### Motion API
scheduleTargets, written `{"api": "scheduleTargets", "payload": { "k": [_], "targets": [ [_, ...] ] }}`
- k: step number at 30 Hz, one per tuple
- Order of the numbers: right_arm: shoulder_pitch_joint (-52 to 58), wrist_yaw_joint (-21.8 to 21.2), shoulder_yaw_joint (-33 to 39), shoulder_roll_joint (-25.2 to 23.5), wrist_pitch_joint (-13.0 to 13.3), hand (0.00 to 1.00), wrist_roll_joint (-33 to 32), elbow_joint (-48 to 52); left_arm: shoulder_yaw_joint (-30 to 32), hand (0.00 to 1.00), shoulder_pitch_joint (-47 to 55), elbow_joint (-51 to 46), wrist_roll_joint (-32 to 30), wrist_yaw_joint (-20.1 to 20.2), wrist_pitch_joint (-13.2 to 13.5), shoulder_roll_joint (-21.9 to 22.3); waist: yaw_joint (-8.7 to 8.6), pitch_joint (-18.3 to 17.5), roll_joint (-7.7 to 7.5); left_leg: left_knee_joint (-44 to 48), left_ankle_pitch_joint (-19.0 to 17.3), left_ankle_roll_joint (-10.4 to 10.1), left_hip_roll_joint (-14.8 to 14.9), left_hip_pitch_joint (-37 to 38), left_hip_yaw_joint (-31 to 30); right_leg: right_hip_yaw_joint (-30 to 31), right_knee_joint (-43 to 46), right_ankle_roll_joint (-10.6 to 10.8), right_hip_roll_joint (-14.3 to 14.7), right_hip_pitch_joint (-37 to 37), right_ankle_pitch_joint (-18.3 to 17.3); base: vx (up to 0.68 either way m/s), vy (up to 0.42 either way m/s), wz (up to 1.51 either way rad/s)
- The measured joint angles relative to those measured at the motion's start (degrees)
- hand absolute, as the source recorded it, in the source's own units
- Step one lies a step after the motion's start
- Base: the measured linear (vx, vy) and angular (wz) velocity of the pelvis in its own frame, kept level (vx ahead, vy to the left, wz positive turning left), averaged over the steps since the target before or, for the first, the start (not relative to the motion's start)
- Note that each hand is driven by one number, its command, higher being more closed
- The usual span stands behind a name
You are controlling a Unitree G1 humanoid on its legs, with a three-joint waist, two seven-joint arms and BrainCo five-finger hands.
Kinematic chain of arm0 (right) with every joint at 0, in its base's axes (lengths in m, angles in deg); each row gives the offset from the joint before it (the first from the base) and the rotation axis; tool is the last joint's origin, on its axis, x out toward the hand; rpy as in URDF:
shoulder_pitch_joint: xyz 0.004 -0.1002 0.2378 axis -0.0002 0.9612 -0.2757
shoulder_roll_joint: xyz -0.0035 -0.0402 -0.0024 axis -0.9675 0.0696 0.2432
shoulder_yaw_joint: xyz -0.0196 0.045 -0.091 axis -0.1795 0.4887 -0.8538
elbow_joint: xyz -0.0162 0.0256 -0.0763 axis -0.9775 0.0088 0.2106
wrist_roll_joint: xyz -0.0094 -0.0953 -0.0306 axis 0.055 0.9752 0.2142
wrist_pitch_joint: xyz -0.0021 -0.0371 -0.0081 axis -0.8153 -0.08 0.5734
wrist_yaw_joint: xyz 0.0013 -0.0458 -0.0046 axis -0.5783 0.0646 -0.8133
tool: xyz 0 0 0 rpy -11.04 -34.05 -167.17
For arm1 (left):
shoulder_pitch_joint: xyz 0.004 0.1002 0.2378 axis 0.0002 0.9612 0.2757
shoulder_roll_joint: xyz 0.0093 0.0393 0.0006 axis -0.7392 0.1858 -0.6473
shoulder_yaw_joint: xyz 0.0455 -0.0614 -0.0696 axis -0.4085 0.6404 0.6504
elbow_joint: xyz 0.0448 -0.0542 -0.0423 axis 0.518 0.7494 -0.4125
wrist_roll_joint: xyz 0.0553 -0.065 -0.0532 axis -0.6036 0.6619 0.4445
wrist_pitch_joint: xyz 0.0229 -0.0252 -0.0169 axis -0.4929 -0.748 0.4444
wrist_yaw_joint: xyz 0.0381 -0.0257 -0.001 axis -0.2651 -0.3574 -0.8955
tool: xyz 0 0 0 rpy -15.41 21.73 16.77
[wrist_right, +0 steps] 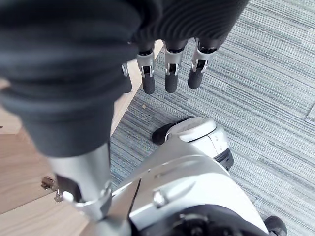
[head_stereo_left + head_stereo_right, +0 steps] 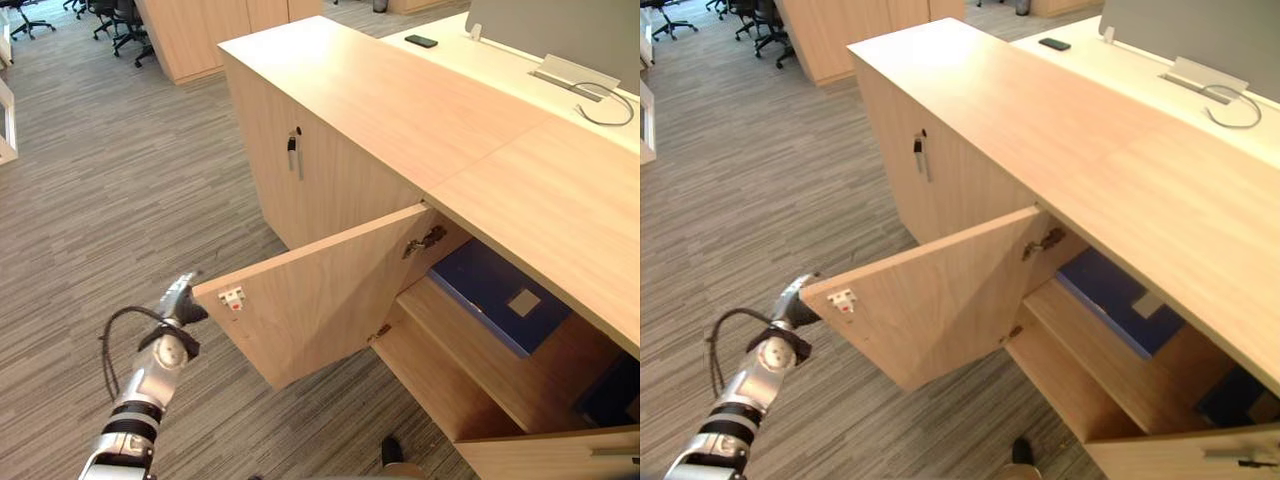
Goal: Walk over to the cabinet, pick up the folder, carry it to the office cabinet, place the folder inside the office cabinet, then close the office cabinet door
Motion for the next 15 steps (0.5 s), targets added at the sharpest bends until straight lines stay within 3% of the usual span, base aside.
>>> {"api": "scheduleTargets", "payload": {
  "k": [6, 15],
  "targets": [
    [0.05, 0.50, -0.04, 0.22, 1.08, 0.00, -0.16, 0.09, -10.38, 0.00, 1.70, -2.58, -7.62, 0.07, 3.09, -1.83, 0.20, 0.31, 0.64, 0.72, -0.60, -0.17, 0.25, -0.19, 0.06, 0.00, -0.01, 0.00, 0.19, 0.10, -0.01, 0.00, 0.000, 0.00],
    [0.05, 0.62, -0.13, 0.21, 1.30, 0.00, -0.09, 0.47, -17.15, 0.00, 2.40, -2.14, -11.62, 0.72, 5.52, -1.68, 0.00, 0.31, 0.63, 1.60, -0.63, -0.19, 0.21, -1.23, -1.14, -0.87, 0.09, 0.00, 0.04, 0.18, -0.01, -0.01, 0.001, 0.05]
  ]
}}
